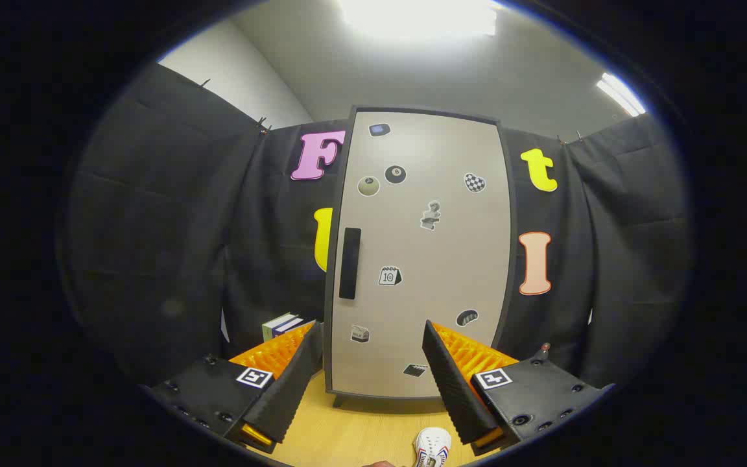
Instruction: Open the shoe cabinet door, grab the shoes and put them into the shoe cabinet, then close the shoe cabinet door.
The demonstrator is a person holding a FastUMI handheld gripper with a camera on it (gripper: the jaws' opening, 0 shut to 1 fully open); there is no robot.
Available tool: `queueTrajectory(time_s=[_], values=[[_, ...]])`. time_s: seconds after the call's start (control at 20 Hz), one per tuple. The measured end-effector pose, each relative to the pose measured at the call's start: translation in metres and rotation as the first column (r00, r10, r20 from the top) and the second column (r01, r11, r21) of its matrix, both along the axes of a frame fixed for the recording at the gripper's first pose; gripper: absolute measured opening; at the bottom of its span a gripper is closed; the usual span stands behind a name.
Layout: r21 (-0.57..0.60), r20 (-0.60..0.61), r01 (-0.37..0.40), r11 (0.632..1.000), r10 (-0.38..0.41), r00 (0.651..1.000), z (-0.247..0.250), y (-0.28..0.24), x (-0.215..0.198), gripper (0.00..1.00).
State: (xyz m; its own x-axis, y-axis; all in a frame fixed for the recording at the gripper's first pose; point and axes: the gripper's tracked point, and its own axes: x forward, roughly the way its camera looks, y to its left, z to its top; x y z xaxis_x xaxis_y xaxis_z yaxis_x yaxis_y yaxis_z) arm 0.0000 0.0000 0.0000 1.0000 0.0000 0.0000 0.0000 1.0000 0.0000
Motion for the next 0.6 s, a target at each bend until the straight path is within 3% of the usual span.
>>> queueTrajectory(time_s=[0.6], values=[[0.002, -0.035, 0.019, 1.000, -0.019, 0.999, 0.0025, 0.0004, 0.0068, 0.97]])
